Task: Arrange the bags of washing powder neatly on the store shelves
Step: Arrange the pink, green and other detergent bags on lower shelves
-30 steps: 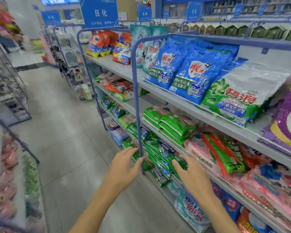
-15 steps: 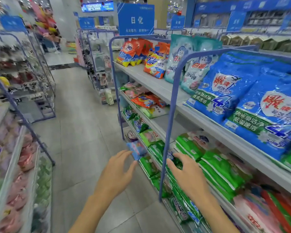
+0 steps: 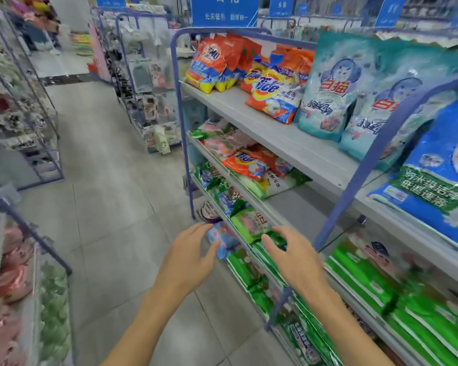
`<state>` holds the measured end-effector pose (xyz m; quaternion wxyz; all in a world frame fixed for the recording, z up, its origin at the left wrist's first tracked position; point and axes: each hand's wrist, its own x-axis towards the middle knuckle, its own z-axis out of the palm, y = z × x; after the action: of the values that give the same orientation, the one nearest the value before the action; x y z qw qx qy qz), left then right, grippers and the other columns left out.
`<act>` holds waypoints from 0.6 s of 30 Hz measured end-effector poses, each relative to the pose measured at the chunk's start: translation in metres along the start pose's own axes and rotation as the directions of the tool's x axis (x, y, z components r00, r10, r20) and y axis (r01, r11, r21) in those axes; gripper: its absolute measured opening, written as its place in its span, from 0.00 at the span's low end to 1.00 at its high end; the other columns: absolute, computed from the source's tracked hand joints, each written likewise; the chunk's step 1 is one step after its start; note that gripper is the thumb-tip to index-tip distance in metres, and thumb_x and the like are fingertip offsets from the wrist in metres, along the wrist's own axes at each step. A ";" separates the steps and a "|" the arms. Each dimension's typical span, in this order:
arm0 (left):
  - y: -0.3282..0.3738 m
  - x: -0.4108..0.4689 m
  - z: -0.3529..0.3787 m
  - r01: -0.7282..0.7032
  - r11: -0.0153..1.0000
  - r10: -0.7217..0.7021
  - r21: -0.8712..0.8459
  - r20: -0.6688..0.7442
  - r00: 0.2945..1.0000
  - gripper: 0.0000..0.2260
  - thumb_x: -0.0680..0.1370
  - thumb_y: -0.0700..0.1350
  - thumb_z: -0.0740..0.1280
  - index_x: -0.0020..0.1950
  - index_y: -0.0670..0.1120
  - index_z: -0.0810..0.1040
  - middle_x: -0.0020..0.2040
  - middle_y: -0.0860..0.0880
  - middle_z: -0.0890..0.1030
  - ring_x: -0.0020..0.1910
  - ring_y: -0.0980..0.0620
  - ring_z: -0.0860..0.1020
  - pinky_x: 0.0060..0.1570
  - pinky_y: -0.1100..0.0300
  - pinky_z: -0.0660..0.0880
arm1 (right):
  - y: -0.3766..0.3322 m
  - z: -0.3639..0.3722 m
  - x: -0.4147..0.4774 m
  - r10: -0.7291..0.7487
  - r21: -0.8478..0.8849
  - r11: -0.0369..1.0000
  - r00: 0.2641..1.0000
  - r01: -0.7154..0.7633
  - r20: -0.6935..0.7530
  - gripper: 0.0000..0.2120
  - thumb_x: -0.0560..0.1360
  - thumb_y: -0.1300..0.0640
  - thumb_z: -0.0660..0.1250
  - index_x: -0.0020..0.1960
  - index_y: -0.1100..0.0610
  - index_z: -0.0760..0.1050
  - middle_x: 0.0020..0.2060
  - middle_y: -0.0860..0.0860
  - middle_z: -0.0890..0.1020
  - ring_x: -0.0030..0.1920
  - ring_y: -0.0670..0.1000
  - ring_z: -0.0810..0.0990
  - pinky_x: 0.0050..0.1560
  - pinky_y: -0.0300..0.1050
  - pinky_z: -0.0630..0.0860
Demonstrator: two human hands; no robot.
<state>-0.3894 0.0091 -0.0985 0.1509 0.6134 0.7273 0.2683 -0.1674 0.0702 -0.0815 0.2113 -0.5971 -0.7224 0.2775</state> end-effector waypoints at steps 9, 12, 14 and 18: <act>-0.082 0.150 0.007 -0.028 0.999 0.029 -0.017 0.068 0.997 0.22 0.83 0.57 0.62 0.75 0.51 0.72 0.73 0.55 0.73 0.73 0.54 0.70 0.69 0.62 0.64 | -0.031 0.064 0.148 0.068 0.023 0.998 0.997 -0.067 -0.039 0.21 0.82 0.39 0.60 0.70 0.47 0.73 0.68 0.43 0.77 0.39 0.33 0.74 0.38 0.28 0.67; -0.104 0.209 0.000 -0.020 1.000 0.021 -0.012 0.078 0.997 0.20 0.83 0.54 0.64 0.73 0.49 0.74 0.71 0.53 0.76 0.70 0.52 0.73 0.63 0.67 0.63 | -0.041 0.084 0.208 0.092 0.078 0.993 0.995 -0.090 -0.026 0.19 0.82 0.40 0.63 0.68 0.48 0.74 0.66 0.45 0.79 0.47 0.37 0.74 0.44 0.34 0.67; -0.117 0.244 -0.005 -0.016 1.000 0.016 -0.003 0.090 0.996 0.20 0.83 0.53 0.65 0.73 0.48 0.74 0.72 0.50 0.76 0.72 0.51 0.72 0.66 0.67 0.62 | -0.051 0.095 0.243 0.102 0.109 0.989 0.995 -0.098 -0.024 0.24 0.81 0.42 0.65 0.73 0.52 0.72 0.69 0.48 0.77 0.58 0.43 0.75 0.54 0.37 0.66; -0.143 0.309 -0.014 -0.011 1.000 0.011 -0.004 0.114 0.993 0.21 0.83 0.53 0.63 0.74 0.47 0.73 0.72 0.49 0.75 0.72 0.50 0.71 0.69 0.61 0.64 | -0.070 0.119 0.303 0.124 0.107 0.987 0.992 -0.121 -0.021 0.25 0.81 0.42 0.65 0.74 0.52 0.71 0.70 0.48 0.77 0.68 0.50 0.75 0.62 0.42 0.69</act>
<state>-0.5756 0.2924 -0.1352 0.1919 0.6315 0.7136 0.2349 -0.3553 0.3397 -0.1341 0.2353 -0.6320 -0.6657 0.3195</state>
